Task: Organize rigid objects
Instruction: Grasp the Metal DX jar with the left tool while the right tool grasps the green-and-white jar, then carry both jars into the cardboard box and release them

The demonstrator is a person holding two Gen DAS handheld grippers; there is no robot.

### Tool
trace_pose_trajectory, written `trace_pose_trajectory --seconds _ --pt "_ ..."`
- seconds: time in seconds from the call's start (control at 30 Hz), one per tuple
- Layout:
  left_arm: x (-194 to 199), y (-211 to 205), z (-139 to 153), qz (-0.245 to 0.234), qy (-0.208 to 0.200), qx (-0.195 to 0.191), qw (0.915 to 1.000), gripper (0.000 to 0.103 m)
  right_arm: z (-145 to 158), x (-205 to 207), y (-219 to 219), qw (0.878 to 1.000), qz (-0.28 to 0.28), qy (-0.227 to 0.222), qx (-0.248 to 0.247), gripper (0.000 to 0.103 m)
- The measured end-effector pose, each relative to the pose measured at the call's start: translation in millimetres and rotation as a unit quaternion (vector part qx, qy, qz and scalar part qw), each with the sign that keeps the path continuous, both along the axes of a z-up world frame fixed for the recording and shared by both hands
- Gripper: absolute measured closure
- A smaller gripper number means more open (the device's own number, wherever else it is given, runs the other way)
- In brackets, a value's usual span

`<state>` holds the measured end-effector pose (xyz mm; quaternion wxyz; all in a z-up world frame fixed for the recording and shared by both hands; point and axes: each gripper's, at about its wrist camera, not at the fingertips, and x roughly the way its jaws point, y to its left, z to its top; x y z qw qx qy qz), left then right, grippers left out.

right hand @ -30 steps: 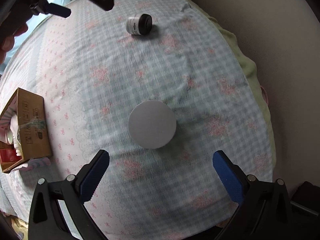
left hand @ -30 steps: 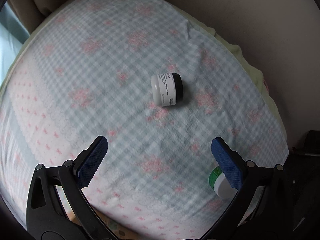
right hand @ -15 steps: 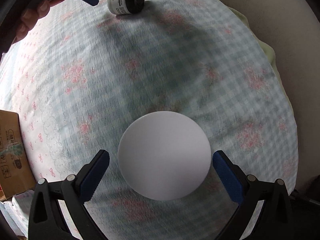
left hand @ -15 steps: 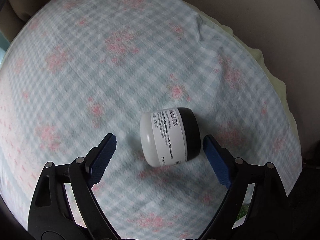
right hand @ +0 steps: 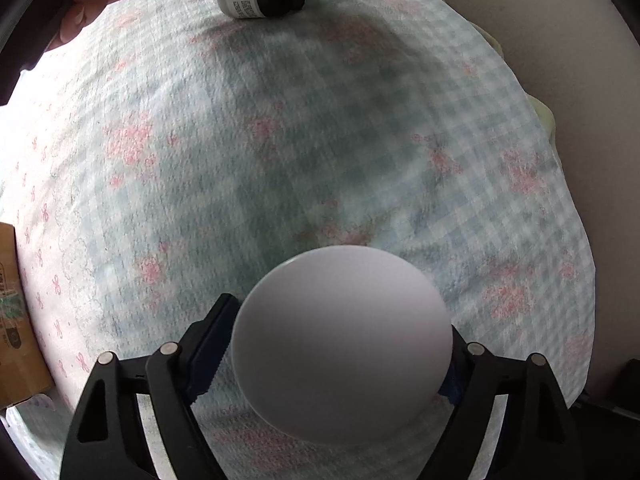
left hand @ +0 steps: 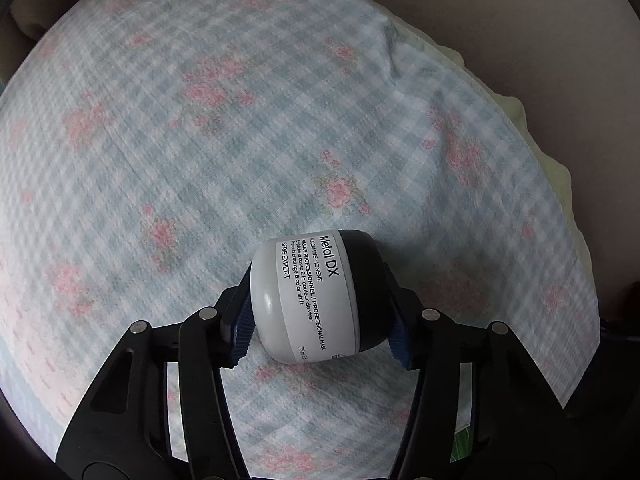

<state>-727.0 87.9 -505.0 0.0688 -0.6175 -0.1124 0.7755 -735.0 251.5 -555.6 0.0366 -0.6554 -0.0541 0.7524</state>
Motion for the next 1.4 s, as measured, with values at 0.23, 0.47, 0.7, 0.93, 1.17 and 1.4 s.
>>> trace_pose_trajectory --seconds 0.23,0.47,0.7,0.93,1.17,1.4 --pt "2 -3 2 0.003 0.005 0.001 1.0 0.053 1 -2 12 1.0 -0.004 0.002 -0.012 0.037" --pt "9 -9 12 0.013 0.01 0.016 0.9997 0.053 9 -2 19 1.0 -0.009 0.011 -0.018 0.037" --pt "34 -31 51 0.041 0.034 0.035 0.998 0.053 37 -1 23 0.999 -0.011 0.028 -0.02 0.037" --pt "88 -69 114 0.075 0.066 0.041 0.9942 0.053 96 -21 -19 0.998 0.014 0.053 -0.024 0.037" --pt "194 -124 170 0.121 0.091 0.026 0.9882 0.053 157 -42 -73 0.993 0.07 0.087 -0.024 0.037" --pt "305 -187 205 0.187 0.105 0.012 0.9767 0.053 209 -29 -136 0.984 0.128 0.105 -0.063 0.037"
